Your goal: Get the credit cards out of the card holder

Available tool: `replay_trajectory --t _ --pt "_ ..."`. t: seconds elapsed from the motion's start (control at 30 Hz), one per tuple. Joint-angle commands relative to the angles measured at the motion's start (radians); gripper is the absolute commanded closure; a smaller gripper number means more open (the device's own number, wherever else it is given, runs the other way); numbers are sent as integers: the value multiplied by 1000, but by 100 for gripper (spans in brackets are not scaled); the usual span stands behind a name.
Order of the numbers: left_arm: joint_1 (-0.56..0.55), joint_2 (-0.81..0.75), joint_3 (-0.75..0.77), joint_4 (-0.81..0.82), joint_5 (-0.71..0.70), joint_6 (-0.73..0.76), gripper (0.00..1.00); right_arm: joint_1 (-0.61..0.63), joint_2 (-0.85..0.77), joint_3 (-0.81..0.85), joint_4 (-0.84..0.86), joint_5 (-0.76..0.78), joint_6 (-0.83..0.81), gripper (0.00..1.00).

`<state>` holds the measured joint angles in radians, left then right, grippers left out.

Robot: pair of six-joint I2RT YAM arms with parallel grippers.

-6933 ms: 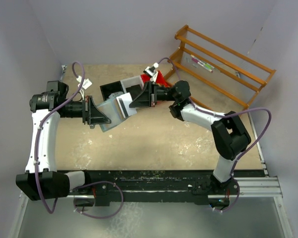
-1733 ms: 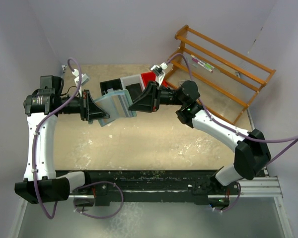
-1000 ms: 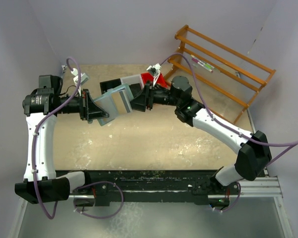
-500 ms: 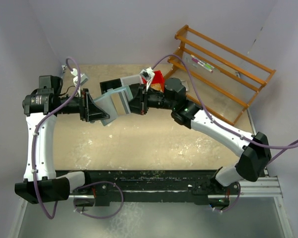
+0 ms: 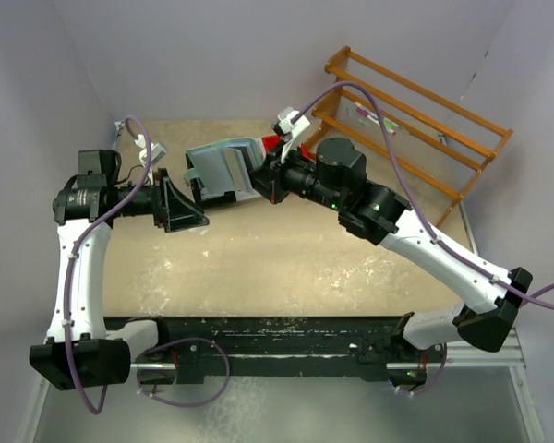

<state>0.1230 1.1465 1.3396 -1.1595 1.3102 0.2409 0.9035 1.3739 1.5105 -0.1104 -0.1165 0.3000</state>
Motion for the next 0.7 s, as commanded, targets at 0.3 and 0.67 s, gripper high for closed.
replay_trajectory --t 0.3,0.67 --pt "0 -59 -53 269 -12 -174 34 152 113 210 -239 477 -254 100" --pt "0 -128 -45 379 -238 -252 32 178 92 203 -206 414 -261 100"
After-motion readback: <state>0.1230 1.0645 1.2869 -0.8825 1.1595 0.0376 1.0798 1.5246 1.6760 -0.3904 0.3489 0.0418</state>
